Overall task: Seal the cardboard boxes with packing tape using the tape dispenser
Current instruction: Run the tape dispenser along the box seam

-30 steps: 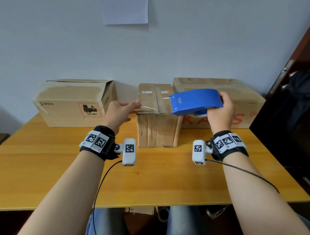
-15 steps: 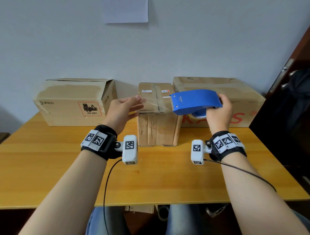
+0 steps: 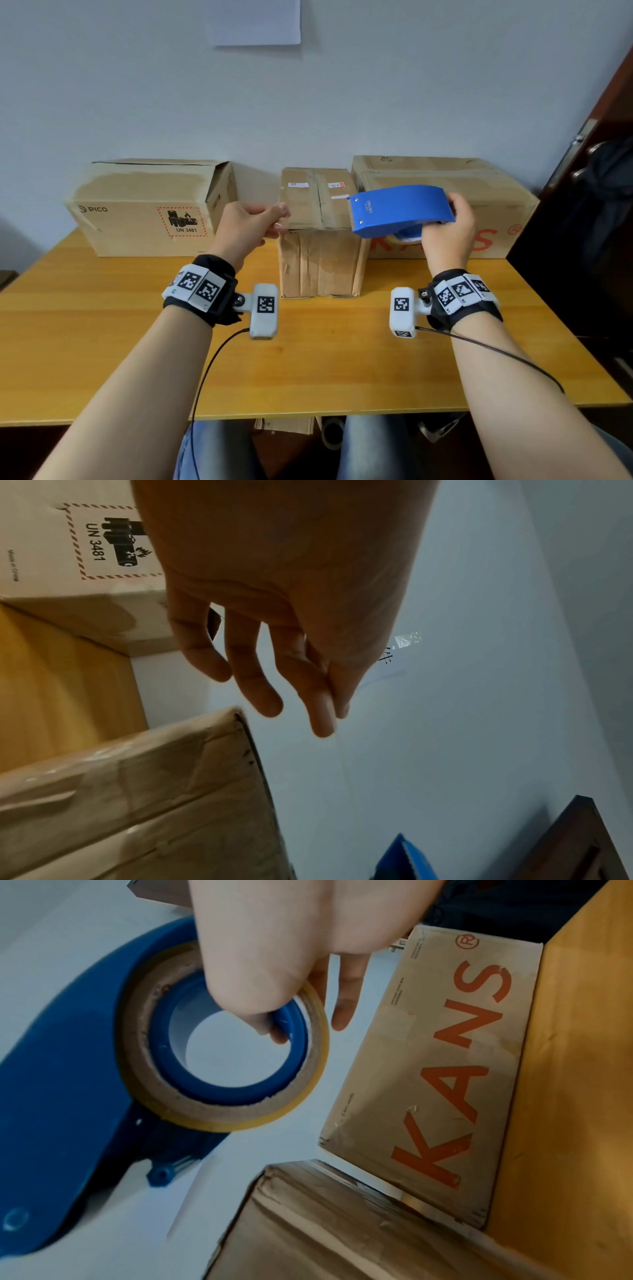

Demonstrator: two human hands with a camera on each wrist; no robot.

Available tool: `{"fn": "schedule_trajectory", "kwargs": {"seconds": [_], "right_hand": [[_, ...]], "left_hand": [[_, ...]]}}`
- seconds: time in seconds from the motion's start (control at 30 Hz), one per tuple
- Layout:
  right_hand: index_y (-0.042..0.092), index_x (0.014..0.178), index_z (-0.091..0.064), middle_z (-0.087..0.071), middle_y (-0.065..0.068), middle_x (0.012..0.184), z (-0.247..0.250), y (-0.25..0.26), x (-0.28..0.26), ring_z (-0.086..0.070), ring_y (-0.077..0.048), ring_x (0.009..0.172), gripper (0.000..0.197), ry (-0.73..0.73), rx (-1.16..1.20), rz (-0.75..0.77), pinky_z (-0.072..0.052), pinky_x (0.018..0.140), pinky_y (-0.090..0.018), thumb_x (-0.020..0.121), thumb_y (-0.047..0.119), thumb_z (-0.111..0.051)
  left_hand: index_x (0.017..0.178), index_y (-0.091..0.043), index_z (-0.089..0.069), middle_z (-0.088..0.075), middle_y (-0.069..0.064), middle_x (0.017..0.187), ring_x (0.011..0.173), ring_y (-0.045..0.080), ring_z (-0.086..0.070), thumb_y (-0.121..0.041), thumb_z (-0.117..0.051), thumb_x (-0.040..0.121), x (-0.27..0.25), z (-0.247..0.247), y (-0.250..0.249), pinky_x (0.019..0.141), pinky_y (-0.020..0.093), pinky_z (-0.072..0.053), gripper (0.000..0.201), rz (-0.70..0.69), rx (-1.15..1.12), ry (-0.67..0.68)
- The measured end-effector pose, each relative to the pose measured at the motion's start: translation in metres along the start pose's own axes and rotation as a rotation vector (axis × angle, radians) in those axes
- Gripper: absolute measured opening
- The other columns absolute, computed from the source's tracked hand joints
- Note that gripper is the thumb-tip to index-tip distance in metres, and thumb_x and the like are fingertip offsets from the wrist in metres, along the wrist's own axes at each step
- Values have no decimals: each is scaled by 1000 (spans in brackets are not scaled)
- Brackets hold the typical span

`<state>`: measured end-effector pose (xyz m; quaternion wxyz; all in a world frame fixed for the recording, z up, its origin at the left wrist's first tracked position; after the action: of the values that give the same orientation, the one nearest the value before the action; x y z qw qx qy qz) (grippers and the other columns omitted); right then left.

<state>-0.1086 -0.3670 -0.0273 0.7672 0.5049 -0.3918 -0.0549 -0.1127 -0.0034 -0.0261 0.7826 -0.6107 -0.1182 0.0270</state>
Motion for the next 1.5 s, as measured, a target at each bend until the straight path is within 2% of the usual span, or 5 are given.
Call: {"fn": "schedule_trajectory", "kwargs": {"seconds": [0.13,0.4,0.67,1.03,1.5], "right_hand": [[10,115,-63,-64,4,102,-3,5,3,-56,-10,88,23,-2,-29,50,-37,60,-8,94,6,-55],[12,109,-65,-65,3,99,22,-13,19,-61,-17,91,23,-128,11,-18,-48,65,-24,92,5,-51],[23,110,-64,-68,2,106,37,-49,10,-61,-27,105,25,-192,22,-96,-57,83,-47,89,13,-52],[14,117,-63,-66,4,108,26,-52,17,-62,-17,102,26,-147,14,-83,-45,72,-17,94,7,-54],[13,114,-58,-58,2,94,-1,-59,-1,-55,-23,84,29,-59,-137,-96,-37,54,-26,91,-3,-49]], "left_hand": [[84,-23,-78,-72,-11,65,60,-5,-62,-34,-70,93,-2,2,1,57,14,-46,17,-71,6,-47],[82,-24,-76,-73,-14,70,71,-9,-60,-35,-67,95,-4,31,37,99,45,-47,19,-13,-69,-154],[92,-27,-77,-75,-10,72,70,-14,-60,-38,-66,95,1,20,40,91,38,-50,16,-94,19,-139],[92,-28,-78,-74,-12,70,75,-12,-63,-39,-65,96,17,13,54,93,33,-50,17,-99,61,-142],[82,-34,-73,-71,-9,74,69,0,-56,-42,-58,99,38,26,71,80,32,-46,24,-30,118,-200]]}}
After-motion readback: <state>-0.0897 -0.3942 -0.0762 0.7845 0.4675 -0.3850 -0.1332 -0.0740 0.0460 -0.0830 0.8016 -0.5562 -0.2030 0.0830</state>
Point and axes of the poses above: each hand's wrist, its own x-axis towards the middle knuckle, its own z-axis out of the back of the hand, y = z × x, the point moved 9 cm from there along x, towards the middle knuckle
